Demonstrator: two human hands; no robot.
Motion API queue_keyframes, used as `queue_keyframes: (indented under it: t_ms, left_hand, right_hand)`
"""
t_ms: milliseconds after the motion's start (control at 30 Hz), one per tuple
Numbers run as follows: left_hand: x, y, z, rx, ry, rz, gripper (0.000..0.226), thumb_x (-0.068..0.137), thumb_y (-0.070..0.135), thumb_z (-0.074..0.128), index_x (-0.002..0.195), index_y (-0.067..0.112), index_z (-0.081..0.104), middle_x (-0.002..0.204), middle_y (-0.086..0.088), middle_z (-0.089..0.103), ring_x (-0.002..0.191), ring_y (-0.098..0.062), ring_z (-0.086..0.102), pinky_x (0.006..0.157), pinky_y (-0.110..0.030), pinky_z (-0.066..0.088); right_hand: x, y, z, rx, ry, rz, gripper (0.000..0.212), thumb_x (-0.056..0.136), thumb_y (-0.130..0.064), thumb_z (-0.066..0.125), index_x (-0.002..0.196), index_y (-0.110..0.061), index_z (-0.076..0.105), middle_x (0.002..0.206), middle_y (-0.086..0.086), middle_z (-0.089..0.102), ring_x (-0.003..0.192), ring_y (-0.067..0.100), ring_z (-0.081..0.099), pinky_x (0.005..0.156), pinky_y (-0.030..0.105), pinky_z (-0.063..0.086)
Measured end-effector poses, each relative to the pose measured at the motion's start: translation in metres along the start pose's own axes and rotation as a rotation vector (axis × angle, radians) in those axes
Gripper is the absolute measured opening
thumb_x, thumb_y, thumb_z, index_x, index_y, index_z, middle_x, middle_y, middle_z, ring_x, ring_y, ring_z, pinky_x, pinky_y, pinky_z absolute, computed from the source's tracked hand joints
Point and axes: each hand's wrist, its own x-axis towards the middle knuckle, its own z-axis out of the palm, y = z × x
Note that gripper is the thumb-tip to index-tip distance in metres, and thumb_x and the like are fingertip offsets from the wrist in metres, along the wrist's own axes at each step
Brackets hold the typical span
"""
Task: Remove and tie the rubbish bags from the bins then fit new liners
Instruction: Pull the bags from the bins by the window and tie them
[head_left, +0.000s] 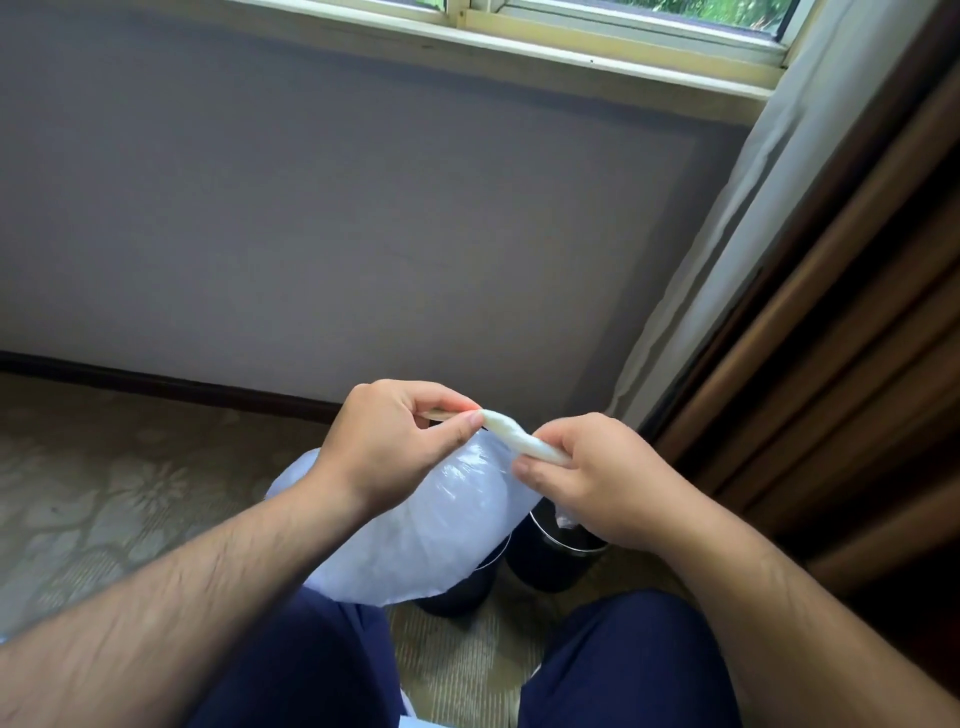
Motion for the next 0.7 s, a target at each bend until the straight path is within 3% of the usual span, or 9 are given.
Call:
queue_keyframes:
  t_ms: [67, 133, 233, 300, 367, 500, 567, 633, 700]
  left_hand:
    - [0.0, -0.002, 0.0, 0.026, -0.008, 0.006, 0.004, 0.085, 0.032, 0.077, 0.085, 0.029, 0.079, 0.081, 0.02, 0.075, 0.081, 0.001, 0.071, 0.082, -0.036, 0.058]
    - [0.0, -0.006, -0.001, 0.049, -0.023, 0.013, 0.006, 0.085, 0.035, 0.076, 0.085, 0.031, 0.079, 0.08, 0.02, 0.075, 0.08, -0.002, 0.071, 0.08, -0.038, 0.058]
    - [-0.001, -0.005, 0.0, 0.095, -0.07, 0.082, 0.012, 0.083, 0.048, 0.072, 0.087, 0.039, 0.077, 0.079, 0.016, 0.075, 0.075, -0.02, 0.07, 0.071, -0.041, 0.057]
    - [-0.002, -0.002, 0.003, 0.127, -0.096, 0.167, 0.014, 0.082, 0.049, 0.069, 0.091, 0.041, 0.076, 0.079, 0.02, 0.072, 0.072, -0.014, 0.067, 0.067, -0.035, 0.054]
    - [-0.002, 0.004, 0.006, 0.194, -0.1, 0.265, 0.014, 0.083, 0.045, 0.068, 0.09, 0.038, 0.077, 0.075, 0.024, 0.068, 0.072, -0.006, 0.063, 0.063, -0.027, 0.049]
    - [-0.003, 0.006, 0.008, 0.273, -0.092, 0.317, 0.016, 0.084, 0.048, 0.065, 0.09, 0.038, 0.077, 0.068, 0.024, 0.063, 0.069, -0.004, 0.059, 0.06, -0.025, 0.045]
    - [-0.003, 0.003, 0.007, 0.281, -0.086, 0.315, 0.017, 0.084, 0.049, 0.065, 0.089, 0.038, 0.077, 0.07, 0.025, 0.064, 0.07, -0.003, 0.059, 0.061, -0.027, 0.047]
    - [-0.004, 0.001, 0.006, 0.286, -0.083, 0.315, 0.018, 0.084, 0.05, 0.065, 0.089, 0.038, 0.077, 0.073, 0.023, 0.067, 0.072, -0.004, 0.061, 0.062, -0.028, 0.049]
    - [-0.003, 0.0, 0.005, 0.28, -0.077, 0.313, 0.021, 0.085, 0.054, 0.062, 0.091, 0.039, 0.076, 0.077, 0.021, 0.069, 0.074, -0.006, 0.063, 0.063, -0.031, 0.05]
  right_hand:
    - [0.0, 0.001, -0.005, 0.077, -0.06, 0.0, 0.025, 0.095, -0.03, 0.063, 0.074, -0.016, 0.065, 0.057, -0.008, 0.066, 0.05, 0.002, 0.058, 0.052, 0.015, 0.041]
    - [-0.001, 0.004, -0.006, 0.319, -0.096, -0.016, 0.024, 0.094, -0.028, 0.067, 0.072, -0.019, 0.071, 0.065, -0.015, 0.061, 0.053, 0.001, 0.058, 0.055, 0.014, 0.043]
    - [-0.002, 0.006, -0.004, 0.658, -0.032, -0.054, 0.026, 0.087, -0.033, 0.063, 0.074, -0.016, 0.077, 0.088, -0.009, 0.061, 0.067, 0.004, 0.058, 0.064, 0.019, 0.045]
    - [-0.001, 0.005, 0.001, 0.915, 0.019, -0.059, 0.027, 0.088, -0.029, 0.061, 0.087, -0.008, 0.078, 0.099, 0.001, 0.068, 0.084, 0.008, 0.065, 0.071, 0.017, 0.047]
    - [0.002, 0.004, 0.005, 1.082, 0.082, 0.007, 0.027, 0.089, -0.032, 0.064, 0.097, -0.01, 0.077, 0.103, -0.001, 0.074, 0.097, 0.004, 0.067, 0.079, 0.02, 0.046]
    - [0.005, 0.011, 0.009, 0.93, 0.136, 0.075, 0.038, 0.099, -0.042, 0.051, 0.101, -0.016, 0.079, 0.107, -0.004, 0.077, 0.104, 0.005, 0.068, 0.094, 0.03, 0.044]
    - [0.005, 0.013, 0.006, 0.848, 0.117, 0.079, 0.045, 0.089, -0.046, 0.045, 0.096, -0.019, 0.08, 0.107, -0.007, 0.077, 0.109, 0.006, 0.065, 0.101, 0.029, 0.041]
    - [0.004, 0.014, 0.001, 0.717, 0.081, 0.068, 0.044, 0.079, -0.038, 0.043, 0.094, -0.019, 0.08, 0.106, -0.013, 0.076, 0.107, -0.001, 0.063, 0.096, 0.02, 0.041]
    - [0.004, 0.017, -0.003, 0.423, 0.026, 0.04, 0.039, 0.076, -0.03, 0.047, 0.099, -0.023, 0.078, 0.094, -0.012, 0.076, 0.091, 0.001, 0.064, 0.082, 0.02, 0.047]
